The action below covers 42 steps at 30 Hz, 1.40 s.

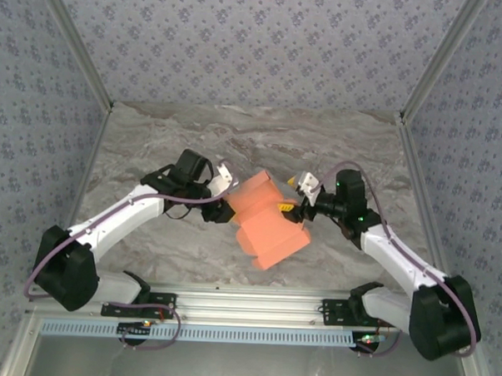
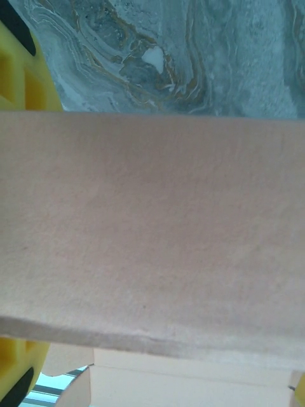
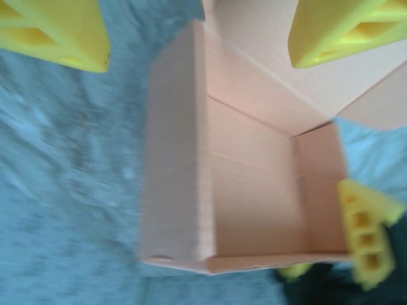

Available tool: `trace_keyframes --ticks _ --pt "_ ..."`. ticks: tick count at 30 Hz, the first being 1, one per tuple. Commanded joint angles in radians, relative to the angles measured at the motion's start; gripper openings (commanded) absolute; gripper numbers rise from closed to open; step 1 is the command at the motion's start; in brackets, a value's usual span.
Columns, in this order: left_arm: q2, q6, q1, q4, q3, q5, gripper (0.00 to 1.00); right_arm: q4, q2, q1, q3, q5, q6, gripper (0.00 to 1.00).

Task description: Fold the paper box

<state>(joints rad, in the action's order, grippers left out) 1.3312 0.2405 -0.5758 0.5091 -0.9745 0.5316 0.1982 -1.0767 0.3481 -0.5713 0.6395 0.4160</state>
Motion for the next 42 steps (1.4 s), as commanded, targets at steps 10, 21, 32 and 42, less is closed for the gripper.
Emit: trace_keyframes --ticks 10,21,32,42 --pt "0.024 -0.644 0.01 -0.478 0.084 -0.181 0.4 -0.369 0.175 -0.073 -0.175 -0.494 -0.866 0.73" --pt "0.091 -0.764 0.01 -0.609 0.102 -0.185 0.41 -0.403 0.058 -0.076 -0.183 -0.161 -1.023 0.67" --pt "0.103 -0.859 0.0 -0.713 0.154 -0.16 0.43 -0.39 -0.136 -0.074 -0.294 -0.043 -0.973 0.21" --pt "-0.004 -0.883 0.02 -0.625 0.181 -0.201 0.83 -0.87 -0.294 -0.069 -0.594 -0.199 -0.524 0.0"
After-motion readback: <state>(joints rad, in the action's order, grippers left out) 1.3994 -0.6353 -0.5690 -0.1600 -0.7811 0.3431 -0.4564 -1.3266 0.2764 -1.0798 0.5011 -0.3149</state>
